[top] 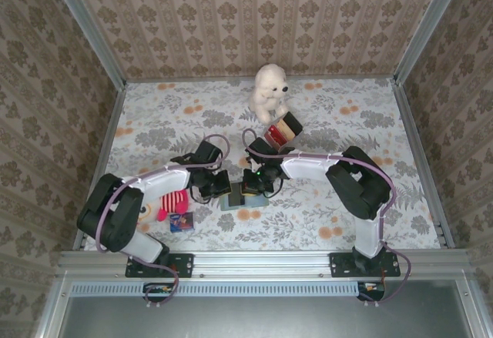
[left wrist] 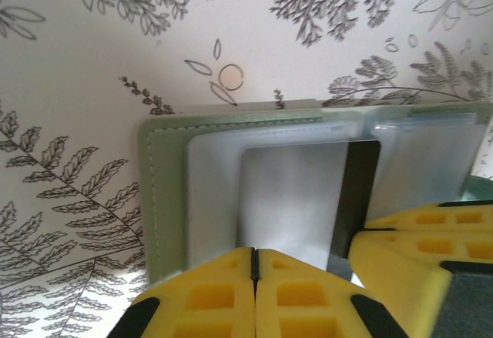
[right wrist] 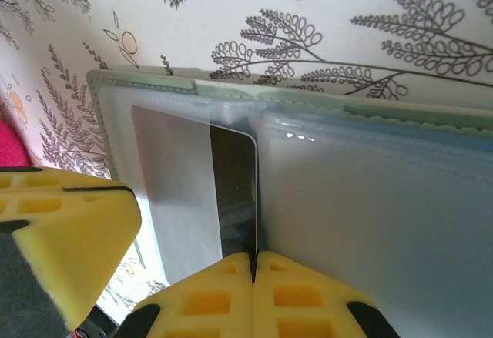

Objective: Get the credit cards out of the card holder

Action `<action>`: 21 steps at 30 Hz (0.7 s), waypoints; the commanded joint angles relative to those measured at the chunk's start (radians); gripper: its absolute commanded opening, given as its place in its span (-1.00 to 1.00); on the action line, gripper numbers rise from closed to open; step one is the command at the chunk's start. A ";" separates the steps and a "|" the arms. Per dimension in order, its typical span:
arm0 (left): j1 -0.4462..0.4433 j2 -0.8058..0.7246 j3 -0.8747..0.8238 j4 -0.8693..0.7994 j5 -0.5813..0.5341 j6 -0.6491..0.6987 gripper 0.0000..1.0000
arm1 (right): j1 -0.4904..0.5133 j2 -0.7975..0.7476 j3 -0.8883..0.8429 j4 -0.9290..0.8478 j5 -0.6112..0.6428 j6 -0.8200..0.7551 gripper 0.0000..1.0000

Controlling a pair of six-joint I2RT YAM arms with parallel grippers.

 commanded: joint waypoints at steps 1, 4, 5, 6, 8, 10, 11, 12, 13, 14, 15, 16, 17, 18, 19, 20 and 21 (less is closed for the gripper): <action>-0.006 0.022 -0.002 -0.024 0.000 0.004 -0.90 | -0.007 -0.032 -0.013 -0.066 0.021 -0.017 -1.00; -0.006 0.033 0.001 -0.033 -0.002 0.010 -0.92 | -0.010 -0.018 -0.016 -0.050 0.009 -0.012 -1.00; -0.006 0.037 -0.001 -0.034 -0.003 0.010 -0.92 | -0.010 -0.012 -0.016 -0.040 -0.002 -0.009 -0.95; -0.006 0.040 -0.001 -0.036 -0.005 0.009 -0.92 | -0.010 -0.006 -0.016 -0.028 -0.014 -0.007 -0.89; -0.006 0.048 -0.003 -0.046 -0.011 0.011 -0.92 | -0.011 0.006 -0.016 -0.011 -0.037 -0.006 -0.78; -0.006 0.061 0.002 -0.054 -0.011 0.014 -0.93 | -0.010 0.019 -0.011 0.002 -0.060 -0.007 -0.70; -0.006 0.069 0.004 -0.055 -0.008 0.015 -0.93 | -0.010 0.023 -0.012 0.010 -0.070 -0.006 -0.69; -0.007 0.075 0.004 -0.054 -0.007 0.016 -0.93 | -0.010 0.028 -0.012 0.016 -0.078 -0.006 -0.68; -0.008 0.079 0.005 -0.054 -0.005 0.015 -0.93 | -0.010 0.033 -0.011 0.017 -0.084 -0.008 -0.68; -0.008 0.083 0.003 -0.053 -0.004 0.015 -0.93 | -0.010 0.037 -0.010 0.017 -0.088 -0.008 -0.67; -0.008 0.085 0.002 -0.050 -0.002 0.015 -0.94 | -0.010 0.040 -0.010 0.021 -0.092 -0.008 -0.66; -0.008 0.086 -0.001 -0.048 0.000 0.014 -0.94 | -0.010 0.043 -0.010 0.025 -0.095 -0.008 -0.67; -0.009 0.086 -0.001 -0.046 0.002 0.012 -0.93 | -0.010 0.045 -0.011 0.032 -0.100 -0.005 -0.67; -0.010 0.087 -0.002 -0.043 0.004 0.012 -0.94 | -0.010 0.047 -0.012 0.040 -0.106 -0.002 -0.66; -0.010 0.087 -0.003 -0.042 0.005 0.012 -0.94 | -0.010 0.049 -0.013 0.047 -0.109 0.002 -0.66; -0.010 0.086 -0.001 -0.042 0.005 0.012 -0.93 | -0.010 0.048 -0.015 0.056 -0.112 0.006 -0.67; -0.010 0.084 0.000 -0.042 0.005 0.012 -0.93 | -0.010 0.048 -0.016 0.064 -0.113 0.010 -0.68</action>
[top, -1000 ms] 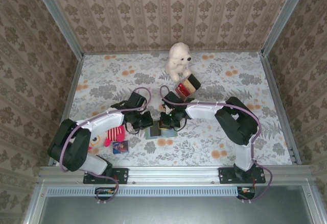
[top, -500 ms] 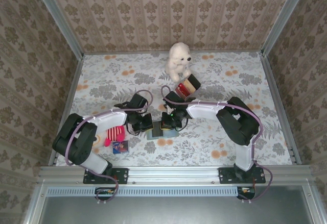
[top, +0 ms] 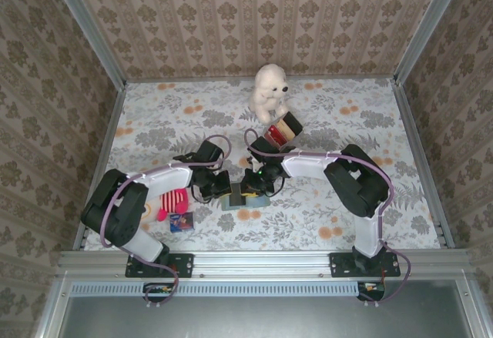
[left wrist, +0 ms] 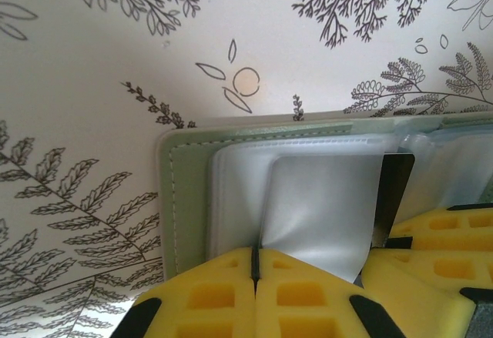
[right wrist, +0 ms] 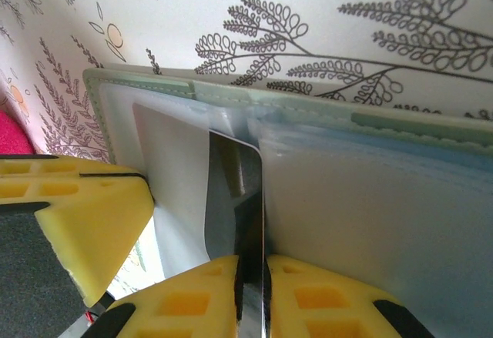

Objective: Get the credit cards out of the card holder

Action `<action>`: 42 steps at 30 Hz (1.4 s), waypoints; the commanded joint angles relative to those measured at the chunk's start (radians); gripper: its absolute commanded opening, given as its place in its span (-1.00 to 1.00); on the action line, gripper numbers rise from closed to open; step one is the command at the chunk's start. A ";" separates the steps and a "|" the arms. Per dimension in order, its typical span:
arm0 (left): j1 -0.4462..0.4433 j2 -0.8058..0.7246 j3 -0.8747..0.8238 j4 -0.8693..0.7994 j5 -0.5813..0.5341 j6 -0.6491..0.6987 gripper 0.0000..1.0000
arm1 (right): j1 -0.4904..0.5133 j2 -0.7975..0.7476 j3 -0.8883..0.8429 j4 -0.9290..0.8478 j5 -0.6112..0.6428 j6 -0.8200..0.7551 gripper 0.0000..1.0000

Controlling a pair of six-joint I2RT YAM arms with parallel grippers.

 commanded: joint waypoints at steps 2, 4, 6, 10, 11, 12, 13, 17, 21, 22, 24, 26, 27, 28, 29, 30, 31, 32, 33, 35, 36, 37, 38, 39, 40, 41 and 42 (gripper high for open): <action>-0.011 0.041 -0.013 -0.039 -0.003 0.015 -0.93 | 0.005 0.026 -0.017 0.061 -0.040 0.016 -0.68; -0.011 0.040 -0.012 -0.039 -0.002 0.016 -0.93 | 0.004 0.024 -0.024 0.073 -0.039 0.024 -0.70; -0.011 0.038 -0.014 -0.038 -0.002 0.017 -0.94 | -0.001 0.018 -0.036 0.086 -0.038 0.032 -0.75; -0.011 0.038 -0.019 -0.037 -0.002 0.015 -0.94 | -0.009 0.008 -0.056 0.104 -0.035 0.042 -0.72; -0.011 0.037 -0.022 -0.038 -0.003 0.014 -0.95 | -0.010 0.007 -0.058 0.099 -0.028 0.046 -0.68; -0.011 0.037 -0.025 -0.038 -0.003 0.011 -0.95 | -0.010 0.006 -0.063 0.097 -0.017 0.049 -0.63; -0.011 0.037 -0.028 -0.038 -0.003 0.008 -0.96 | -0.010 0.004 -0.067 0.097 -0.009 0.051 -0.60; -0.011 0.037 -0.039 -0.043 -0.011 -0.003 -1.00 | -0.010 0.004 -0.072 0.068 0.042 0.046 -0.53; -0.011 0.036 -0.040 -0.042 -0.010 -0.005 -1.00 | -0.010 0.017 -0.085 0.108 0.017 0.051 -0.56; -0.010 0.037 -0.040 -0.042 -0.010 -0.003 -1.00 | -0.010 0.019 -0.091 0.125 0.003 0.058 -0.58; -0.011 0.034 -0.036 -0.043 -0.010 -0.004 -1.00 | -0.010 0.016 -0.103 0.158 -0.011 0.071 -0.65; -0.011 0.033 -0.034 -0.043 -0.010 -0.004 -1.00 | -0.010 0.008 -0.105 0.158 -0.005 0.071 -0.71; -0.011 0.033 -0.033 -0.045 -0.010 -0.002 -1.00 | -0.012 0.002 -0.107 0.154 -0.001 0.069 -0.75; -0.010 0.034 -0.032 -0.046 -0.010 -0.002 -0.98 | -0.013 -0.003 -0.110 0.152 0.002 0.070 -0.78; -0.009 0.034 -0.030 -0.049 -0.010 0.001 -0.94 | -0.016 -0.011 -0.114 0.150 0.006 0.070 -0.82; -0.009 0.031 -0.027 -0.052 -0.011 0.003 -0.86 | -0.018 -0.019 -0.121 0.151 0.010 0.070 -0.86; -0.009 0.031 -0.025 -0.056 -0.011 0.006 -0.79 | -0.022 -0.028 -0.129 0.152 0.013 0.069 -0.90; -0.009 0.028 -0.021 -0.062 -0.011 0.013 -0.72 | -0.026 -0.039 -0.137 0.146 0.015 0.065 -0.93; -0.009 0.022 -0.016 -0.069 -0.013 0.019 -0.65 | -0.031 -0.048 -0.143 0.135 0.020 0.061 -0.95; -0.009 0.012 -0.008 -0.079 -0.017 0.030 -0.57 | -0.041 -0.066 -0.153 0.112 0.027 0.049 -0.97; -0.008 0.007 -0.004 -0.083 -0.019 0.033 -0.54 | -0.047 -0.080 -0.161 0.100 0.028 0.042 -0.97; -0.008 0.005 0.000 -0.084 -0.020 0.035 -0.52 | -0.052 -0.091 -0.166 0.092 0.031 0.036 -0.98; -0.008 0.003 0.002 -0.082 -0.018 0.036 -0.50 | -0.057 -0.107 -0.175 0.078 0.033 0.028 -0.99; -0.008 0.000 0.004 -0.076 -0.012 0.037 -0.48 | -0.064 -0.121 -0.179 0.062 0.034 0.018 -0.99; -0.008 0.000 0.005 -0.065 -0.004 0.036 -0.46 | -0.070 -0.135 -0.183 0.047 0.035 0.008 -0.99; -0.008 -0.002 0.006 -0.057 0.003 0.036 -0.44 | -0.077 -0.150 -0.188 0.037 0.034 0.000 -0.99; -0.008 -0.005 0.011 -0.051 0.010 0.035 -0.41 | -0.082 -0.165 -0.189 0.025 0.034 -0.015 -1.00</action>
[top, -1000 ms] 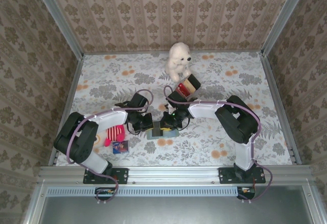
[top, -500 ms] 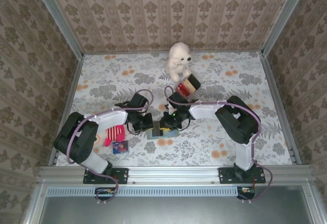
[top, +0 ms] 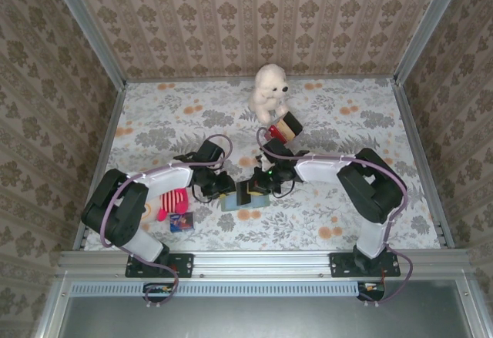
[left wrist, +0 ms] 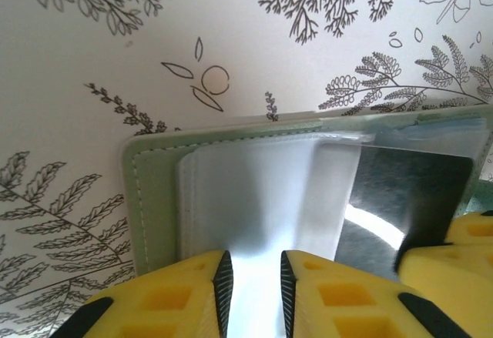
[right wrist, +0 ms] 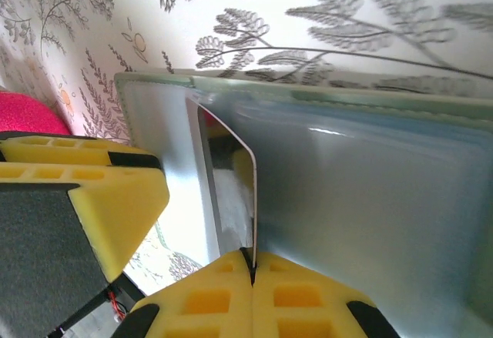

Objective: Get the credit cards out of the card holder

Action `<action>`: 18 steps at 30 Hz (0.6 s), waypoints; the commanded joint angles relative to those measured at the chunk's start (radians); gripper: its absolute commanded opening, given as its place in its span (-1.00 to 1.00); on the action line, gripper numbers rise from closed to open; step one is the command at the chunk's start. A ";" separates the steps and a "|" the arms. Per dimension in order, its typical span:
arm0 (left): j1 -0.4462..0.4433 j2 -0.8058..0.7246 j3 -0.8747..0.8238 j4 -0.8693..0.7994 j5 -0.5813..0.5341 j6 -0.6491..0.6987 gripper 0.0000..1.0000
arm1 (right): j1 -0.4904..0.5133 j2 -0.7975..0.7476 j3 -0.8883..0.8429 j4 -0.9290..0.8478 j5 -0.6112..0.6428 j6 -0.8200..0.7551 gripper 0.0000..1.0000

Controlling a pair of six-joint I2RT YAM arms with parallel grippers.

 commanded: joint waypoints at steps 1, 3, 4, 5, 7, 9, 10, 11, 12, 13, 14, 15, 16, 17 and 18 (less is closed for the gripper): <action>-0.006 -0.011 0.011 -0.054 -0.003 0.020 -0.36 | -0.024 -0.056 -0.024 -0.118 0.058 -0.060 -1.00; -0.004 -0.031 0.028 -0.049 0.006 0.020 -0.23 | -0.040 -0.090 -0.020 -0.133 0.043 -0.099 -1.00; 0.000 -0.047 0.037 -0.048 0.010 0.026 -0.17 | -0.048 -0.106 -0.016 -0.133 0.023 -0.121 -1.00; 0.010 -0.066 0.048 -0.055 0.010 0.036 -0.12 | -0.061 -0.125 -0.009 -0.133 -0.004 -0.152 -1.00; 0.041 -0.104 0.059 -0.059 0.021 0.053 -0.01 | -0.090 -0.175 0.004 -0.138 -0.028 -0.195 -1.00; 0.088 -0.147 0.062 -0.052 0.061 0.068 0.10 | -0.130 -0.224 0.011 -0.115 -0.078 -0.225 -1.00; 0.108 -0.168 0.062 -0.047 0.084 0.071 0.16 | -0.146 -0.244 0.014 -0.108 -0.097 -0.232 -1.00; 0.126 -0.190 0.062 -0.033 0.111 0.075 0.22 | -0.167 -0.262 0.019 -0.097 -0.124 -0.239 -1.00; 0.139 -0.211 0.061 -0.015 0.142 0.077 0.26 | -0.187 -0.278 0.022 -0.082 -0.155 -0.241 -1.00; 0.166 -0.228 0.061 0.004 0.166 0.072 0.32 | -0.203 -0.288 0.025 -0.068 -0.181 -0.240 -1.00; 0.181 -0.247 0.061 0.026 0.195 0.067 0.38 | -0.220 -0.297 0.030 -0.049 -0.211 -0.233 -1.00; 0.189 -0.262 0.063 0.054 0.224 0.058 0.42 | -0.235 -0.301 0.034 -0.025 -0.244 -0.225 -1.00; 0.193 -0.276 0.066 0.080 0.249 0.046 0.46 | -0.245 -0.302 0.039 -0.002 -0.273 -0.212 -1.00; 0.195 -0.286 0.069 0.115 0.277 0.029 0.51 | -0.255 -0.302 0.044 0.027 -0.303 -0.194 -1.00; 0.194 -0.294 0.067 0.169 0.320 0.002 0.53 | -0.262 -0.299 0.050 0.055 -0.331 -0.176 -1.00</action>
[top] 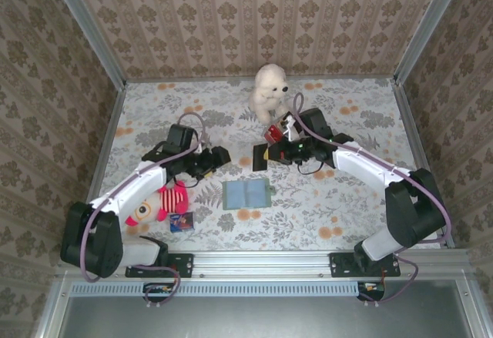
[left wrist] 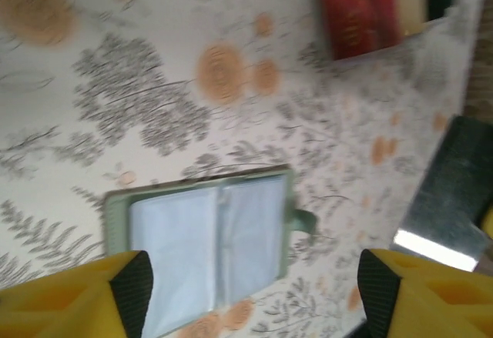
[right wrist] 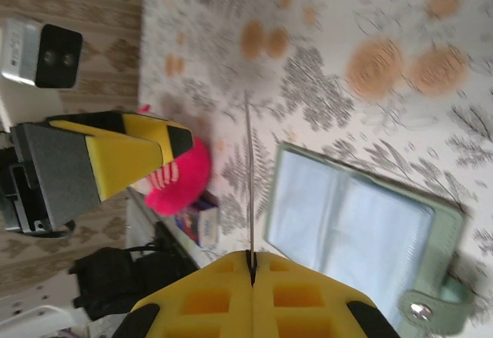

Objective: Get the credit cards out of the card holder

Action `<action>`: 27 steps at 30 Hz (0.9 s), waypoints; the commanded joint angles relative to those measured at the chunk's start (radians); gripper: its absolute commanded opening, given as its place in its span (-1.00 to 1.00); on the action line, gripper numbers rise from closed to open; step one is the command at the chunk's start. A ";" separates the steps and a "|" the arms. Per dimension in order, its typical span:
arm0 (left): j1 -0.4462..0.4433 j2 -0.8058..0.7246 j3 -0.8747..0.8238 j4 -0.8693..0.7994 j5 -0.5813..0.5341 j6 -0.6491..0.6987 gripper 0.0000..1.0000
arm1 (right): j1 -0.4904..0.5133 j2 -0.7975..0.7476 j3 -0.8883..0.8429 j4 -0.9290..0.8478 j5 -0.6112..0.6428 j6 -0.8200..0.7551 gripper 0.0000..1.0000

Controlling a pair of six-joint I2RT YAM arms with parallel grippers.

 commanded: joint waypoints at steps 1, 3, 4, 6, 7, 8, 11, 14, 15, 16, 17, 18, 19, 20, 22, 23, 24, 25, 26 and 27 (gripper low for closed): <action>0.000 -0.036 0.022 0.176 0.171 -0.068 0.53 | -0.019 -0.011 0.032 0.105 -0.158 0.036 -1.00; -0.004 -0.046 0.008 0.292 0.209 -0.138 0.56 | -0.024 -0.008 0.037 0.176 -0.207 0.082 -1.00; -0.005 -0.044 0.008 0.323 0.221 -0.157 0.56 | -0.025 -0.006 0.037 0.212 -0.226 0.105 -1.00; -0.012 -0.034 0.016 0.373 0.244 -0.182 0.54 | -0.026 -0.002 0.038 0.295 -0.260 0.157 -1.00; -0.014 -0.026 0.022 0.390 0.254 -0.188 0.51 | -0.026 -0.001 0.039 0.329 -0.272 0.178 -1.00; -0.019 -0.014 0.028 0.405 0.265 -0.195 0.48 | -0.025 0.002 0.039 0.365 -0.285 0.203 -1.00; -0.029 0.018 0.047 0.456 0.297 -0.218 0.18 | -0.024 0.012 0.038 0.434 -0.323 0.249 -1.00; -0.039 0.045 0.073 0.483 0.320 -0.226 -0.06 | -0.025 0.013 0.021 0.476 -0.342 0.271 -1.00; -0.041 0.049 0.078 0.500 0.327 -0.233 -0.14 | -0.025 0.011 0.012 0.491 -0.342 0.277 -1.00; -0.040 0.054 0.081 0.516 0.333 -0.240 -0.20 | -0.026 0.009 0.008 0.502 -0.342 0.284 -1.00; -0.039 0.057 0.083 0.533 0.337 -0.249 -0.26 | -0.025 0.009 0.005 0.514 -0.341 0.292 -1.00; -0.040 0.060 0.083 0.550 0.343 -0.258 -0.33 | -0.025 0.010 0.002 0.526 -0.340 0.302 -1.00; -0.040 0.062 0.083 0.565 0.348 -0.264 -0.37 | -0.025 0.012 0.001 0.537 -0.339 0.309 -1.00; -0.040 0.065 0.082 0.577 0.352 -0.273 -0.41 | -0.026 0.012 0.002 0.541 -0.338 0.314 -1.00; -0.040 0.069 0.084 0.595 0.361 -0.284 -0.53 | -0.025 0.015 0.000 0.549 -0.335 0.323 -1.00; -0.039 0.068 0.086 0.600 0.366 -0.287 -0.59 | -0.026 0.018 0.001 0.553 -0.336 0.327 -1.00; -0.040 0.067 0.086 0.607 0.369 -0.291 -0.64 | -0.025 0.021 0.001 0.558 -0.334 0.332 -1.00; -0.039 0.066 0.086 0.610 0.370 -0.291 -0.70 | -0.025 0.023 0.001 0.558 -0.332 0.334 -1.00; -0.039 0.064 0.086 0.609 0.369 -0.291 -0.76 | -0.026 0.025 0.000 0.559 -0.328 0.337 -1.00; -0.040 0.061 0.086 0.611 0.364 -0.293 -0.86 | -0.025 0.026 -0.001 0.554 -0.321 0.338 -1.00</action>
